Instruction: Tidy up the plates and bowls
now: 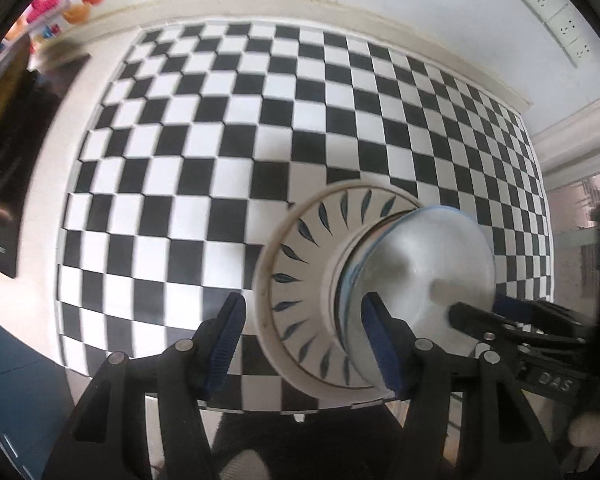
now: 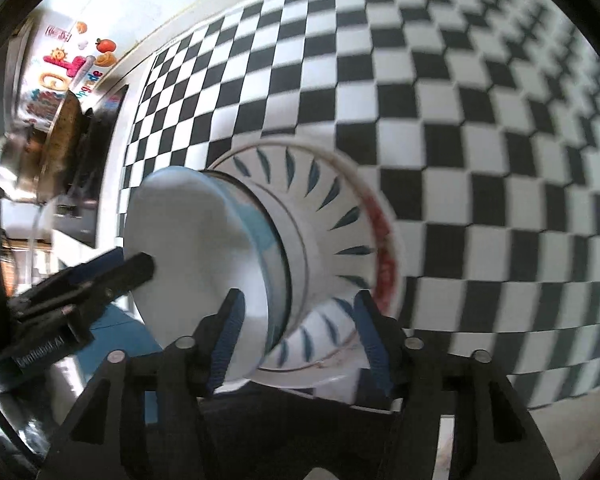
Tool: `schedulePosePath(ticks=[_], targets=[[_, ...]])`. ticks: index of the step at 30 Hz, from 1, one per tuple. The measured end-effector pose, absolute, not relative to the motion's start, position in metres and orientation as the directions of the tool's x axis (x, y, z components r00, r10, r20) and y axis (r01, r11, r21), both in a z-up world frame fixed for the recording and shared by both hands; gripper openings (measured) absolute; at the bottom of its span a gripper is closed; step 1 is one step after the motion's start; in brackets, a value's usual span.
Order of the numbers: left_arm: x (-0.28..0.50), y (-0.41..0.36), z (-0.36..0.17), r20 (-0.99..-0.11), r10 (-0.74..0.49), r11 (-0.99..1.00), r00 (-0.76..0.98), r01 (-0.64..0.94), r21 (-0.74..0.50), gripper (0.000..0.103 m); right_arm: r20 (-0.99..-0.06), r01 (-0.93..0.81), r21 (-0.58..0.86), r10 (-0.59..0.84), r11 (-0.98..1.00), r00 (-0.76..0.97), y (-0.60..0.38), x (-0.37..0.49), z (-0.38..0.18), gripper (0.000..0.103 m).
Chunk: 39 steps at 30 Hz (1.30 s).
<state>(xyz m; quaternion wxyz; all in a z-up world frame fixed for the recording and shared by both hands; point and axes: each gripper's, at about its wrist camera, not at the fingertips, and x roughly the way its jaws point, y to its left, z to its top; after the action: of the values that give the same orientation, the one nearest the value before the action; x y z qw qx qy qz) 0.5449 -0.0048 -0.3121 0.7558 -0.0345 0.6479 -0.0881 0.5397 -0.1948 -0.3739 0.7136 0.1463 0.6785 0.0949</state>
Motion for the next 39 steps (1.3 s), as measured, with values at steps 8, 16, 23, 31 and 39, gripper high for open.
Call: schedulePosePath(ticks=[8,16,23,31,39], targets=[[0.522,-0.005,-0.254,-0.894,-0.155,0.984,0.421,0.145,-0.102,0.097,-0.953,0.064,0.142,0.119,0.988,0.280,-0.196,0.512,-0.305,0.102],[0.500,-0.015,-0.214,-0.841,-0.134,0.987,0.524,0.149,-0.064,0.102,-0.899,0.107,0.040,-0.011,0.993,0.439,-0.200,0.479,-0.243,0.103],[0.468,-0.031,-0.192,-0.824,-0.111,0.990,0.556,0.137,-0.041,0.102,-0.862,0.109,0.028,-0.031,0.994,0.506,-0.207,0.446,-0.206,0.103],[0.407,-0.039,-0.149,-0.796,-0.086,0.994,0.599,0.108,-0.026,0.102,-0.817,0.073,0.006,-0.037,0.997,0.576,-0.219,0.387,-0.157,0.103],[0.342,-0.037,-0.109,-0.767,-0.063,0.993,0.639,0.113,0.013,0.102,-0.769,0.061,0.023,-0.021,0.998,0.639,-0.211,0.316,-0.114,0.103]])
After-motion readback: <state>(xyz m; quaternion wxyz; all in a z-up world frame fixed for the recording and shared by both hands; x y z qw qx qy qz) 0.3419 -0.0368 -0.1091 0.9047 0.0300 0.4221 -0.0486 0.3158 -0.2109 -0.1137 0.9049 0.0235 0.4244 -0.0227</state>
